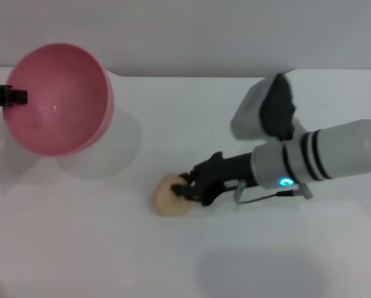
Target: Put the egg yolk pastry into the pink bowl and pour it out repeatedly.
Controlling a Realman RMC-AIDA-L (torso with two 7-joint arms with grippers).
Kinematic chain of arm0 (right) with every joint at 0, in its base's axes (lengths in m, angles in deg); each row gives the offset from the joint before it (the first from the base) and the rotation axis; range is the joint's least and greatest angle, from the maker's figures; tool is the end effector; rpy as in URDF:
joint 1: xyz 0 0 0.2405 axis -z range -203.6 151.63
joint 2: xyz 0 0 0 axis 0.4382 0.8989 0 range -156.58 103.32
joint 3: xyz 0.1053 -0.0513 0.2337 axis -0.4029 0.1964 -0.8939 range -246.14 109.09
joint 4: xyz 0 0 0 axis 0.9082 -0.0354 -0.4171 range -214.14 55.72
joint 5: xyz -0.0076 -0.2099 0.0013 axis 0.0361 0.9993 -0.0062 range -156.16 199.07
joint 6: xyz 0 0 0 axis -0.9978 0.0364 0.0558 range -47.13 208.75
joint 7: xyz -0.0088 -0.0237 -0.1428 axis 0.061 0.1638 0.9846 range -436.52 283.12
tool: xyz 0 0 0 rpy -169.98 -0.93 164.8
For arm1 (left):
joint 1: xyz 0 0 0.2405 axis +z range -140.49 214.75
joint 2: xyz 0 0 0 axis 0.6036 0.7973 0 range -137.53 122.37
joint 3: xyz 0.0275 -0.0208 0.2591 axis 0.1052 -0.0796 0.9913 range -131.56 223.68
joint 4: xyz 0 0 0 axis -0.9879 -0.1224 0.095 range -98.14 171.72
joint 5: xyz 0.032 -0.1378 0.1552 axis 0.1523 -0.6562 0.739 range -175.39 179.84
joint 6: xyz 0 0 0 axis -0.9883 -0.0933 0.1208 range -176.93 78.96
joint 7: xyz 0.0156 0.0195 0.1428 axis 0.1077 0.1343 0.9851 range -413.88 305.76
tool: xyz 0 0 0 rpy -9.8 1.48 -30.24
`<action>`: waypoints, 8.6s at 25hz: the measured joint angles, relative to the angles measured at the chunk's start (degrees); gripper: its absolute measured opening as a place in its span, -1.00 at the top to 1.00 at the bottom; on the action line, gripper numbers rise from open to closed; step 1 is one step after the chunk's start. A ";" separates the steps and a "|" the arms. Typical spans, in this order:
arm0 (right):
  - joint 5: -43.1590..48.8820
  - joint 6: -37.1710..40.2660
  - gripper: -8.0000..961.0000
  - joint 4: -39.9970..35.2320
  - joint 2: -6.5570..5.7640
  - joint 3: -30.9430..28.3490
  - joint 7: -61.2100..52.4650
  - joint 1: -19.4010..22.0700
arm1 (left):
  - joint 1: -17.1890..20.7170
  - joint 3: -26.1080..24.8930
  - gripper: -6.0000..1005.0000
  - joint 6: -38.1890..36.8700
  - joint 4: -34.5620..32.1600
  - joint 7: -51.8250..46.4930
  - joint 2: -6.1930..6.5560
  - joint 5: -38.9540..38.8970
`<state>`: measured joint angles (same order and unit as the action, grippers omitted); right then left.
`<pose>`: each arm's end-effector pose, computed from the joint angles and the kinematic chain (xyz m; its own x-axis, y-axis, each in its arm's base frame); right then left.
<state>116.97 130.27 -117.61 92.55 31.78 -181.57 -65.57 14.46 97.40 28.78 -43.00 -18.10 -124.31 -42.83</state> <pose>0.1874 0.3602 -0.1288 0.9034 -0.4032 -0.1458 -0.4244 -0.8892 -0.1711 -0.2660 0.3644 0.1118 0.5220 0.7199 0.4575 0.8300 -0.3050 -0.4670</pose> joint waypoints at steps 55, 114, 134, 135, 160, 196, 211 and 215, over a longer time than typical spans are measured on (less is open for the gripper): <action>13.01 17.34 0.13 -15.31 -0.65 -38.82 -0.03 7.69 | -3.31 20.34 0.98 -14.50 7.49 0.90 -1.29 1.31; 2.74 15.14 0.11 -3.70 -0.38 -37.67 4.68 4.86 | 0.97 16.46 0.99 -26.15 18.07 28.36 -0.35 -32.62; -6.57 -11.89 -0.28 1.70 0.53 8.56 4.55 -4.66 | 7.61 -8.45 0.98 3.83 4.06 6.09 -0.62 -10.53; -6.96 -12.92 -0.28 1.58 0.56 10.07 4.50 -4.67 | 7.69 -8.43 0.99 4.07 4.04 6.06 -0.65 -10.40; -14.75 -24.41 0.11 -1.13 0.20 20.88 4.85 -2.07 | 6.36 -7.53 0.98 5.03 4.55 4.61 -0.69 -5.29; 22.35 22.71 0.60 -31.59 -0.47 -10.47 -8.07 5.13 | -21.04 21.72 0.99 6.95 15.26 -11.74 -1.22 13.25; 19.14 17.71 -0.12 -38.32 -0.11 -18.83 -8.03 8.06 | -21.94 26.50 0.98 4.79 19.71 -12.95 -1.77 12.64; 17.59 14.79 -0.12 -37.53 -0.03 -22.88 -7.67 9.73 | -22.01 33.04 0.98 2.67 20.61 -15.68 -1.74 11.53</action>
<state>134.55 145.07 -155.14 92.52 8.90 -189.24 -55.84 -7.55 130.44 31.45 -22.39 -33.78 -126.05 -31.30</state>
